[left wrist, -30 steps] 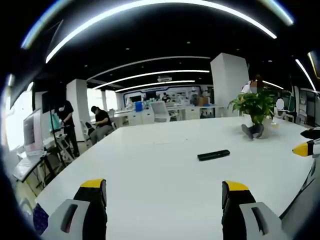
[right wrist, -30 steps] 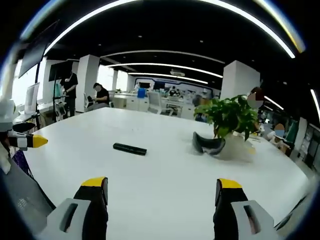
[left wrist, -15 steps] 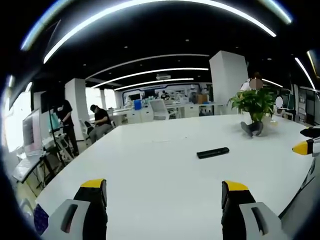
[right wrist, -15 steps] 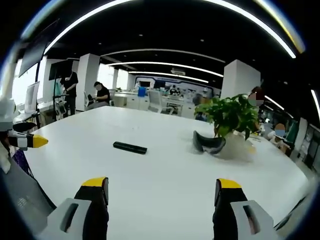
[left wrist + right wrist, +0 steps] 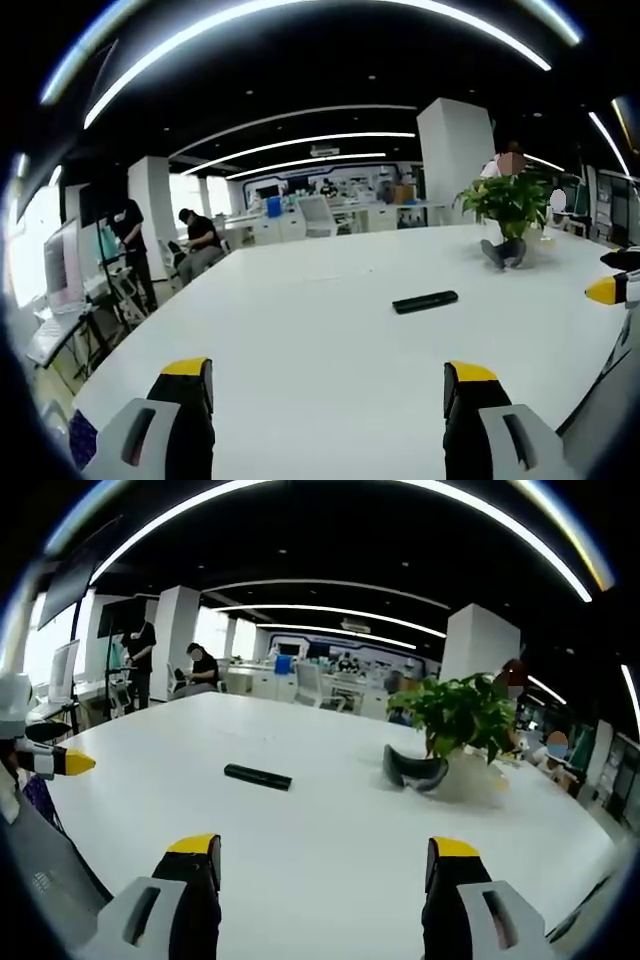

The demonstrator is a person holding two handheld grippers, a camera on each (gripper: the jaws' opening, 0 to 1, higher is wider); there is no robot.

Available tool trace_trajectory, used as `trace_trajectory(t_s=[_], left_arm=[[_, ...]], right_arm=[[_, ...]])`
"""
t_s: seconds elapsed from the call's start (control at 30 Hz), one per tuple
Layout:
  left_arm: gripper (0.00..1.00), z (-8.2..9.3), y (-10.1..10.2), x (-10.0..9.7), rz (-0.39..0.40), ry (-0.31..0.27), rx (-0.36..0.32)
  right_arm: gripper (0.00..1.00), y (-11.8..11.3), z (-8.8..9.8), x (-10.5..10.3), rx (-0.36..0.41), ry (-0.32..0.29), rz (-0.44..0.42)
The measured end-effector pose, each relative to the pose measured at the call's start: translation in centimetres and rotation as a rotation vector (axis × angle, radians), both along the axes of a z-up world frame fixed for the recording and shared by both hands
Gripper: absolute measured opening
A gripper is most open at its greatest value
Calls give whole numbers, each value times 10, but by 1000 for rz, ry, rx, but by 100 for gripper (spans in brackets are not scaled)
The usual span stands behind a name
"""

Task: Press the specified remote control buttons in sequence, fully releasing each button before pressing the next.

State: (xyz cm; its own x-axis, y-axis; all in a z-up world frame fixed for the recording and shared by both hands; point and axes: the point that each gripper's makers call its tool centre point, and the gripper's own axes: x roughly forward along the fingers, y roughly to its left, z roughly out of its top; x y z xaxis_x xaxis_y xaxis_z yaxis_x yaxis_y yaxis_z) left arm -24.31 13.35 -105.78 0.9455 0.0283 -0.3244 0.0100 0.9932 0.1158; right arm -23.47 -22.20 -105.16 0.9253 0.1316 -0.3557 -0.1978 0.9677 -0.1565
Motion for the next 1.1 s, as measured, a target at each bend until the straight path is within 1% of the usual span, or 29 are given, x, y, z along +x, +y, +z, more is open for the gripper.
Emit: trace_trajectory(t_s=[0.07, 0.2, 0.4, 0.5, 0.67, 0.87, 0.93, 1.1], left_arm=[[99, 0, 1, 0, 3, 3, 3], [99, 3, 3, 0, 10, -10, 6], [98, 3, 5, 1, 17, -8, 2], [98, 3, 1, 1, 6, 1, -2], [97, 5, -7, 5, -36, 8, 20], [97, 18, -13, 25, -86, -17, 18], [97, 20, -14, 31, -101, -20, 33], [96, 26, -24, 50, -175, -20, 93]], right_arm=[[84, 0, 1, 0, 4, -6, 2], [83, 1, 1, 0, 5, -4, 5], [82, 4, 2, 0, 7, -9, 18], [81, 4, 2, 0, 15, -10, 21], [80, 4, 5, -1, 29, -22, 19], [82, 5, 6, -1, 53, -21, 29], [82, 4, 3, -1, 45, -6, 23], [81, 5, 2, -1, 46, -6, 25]])
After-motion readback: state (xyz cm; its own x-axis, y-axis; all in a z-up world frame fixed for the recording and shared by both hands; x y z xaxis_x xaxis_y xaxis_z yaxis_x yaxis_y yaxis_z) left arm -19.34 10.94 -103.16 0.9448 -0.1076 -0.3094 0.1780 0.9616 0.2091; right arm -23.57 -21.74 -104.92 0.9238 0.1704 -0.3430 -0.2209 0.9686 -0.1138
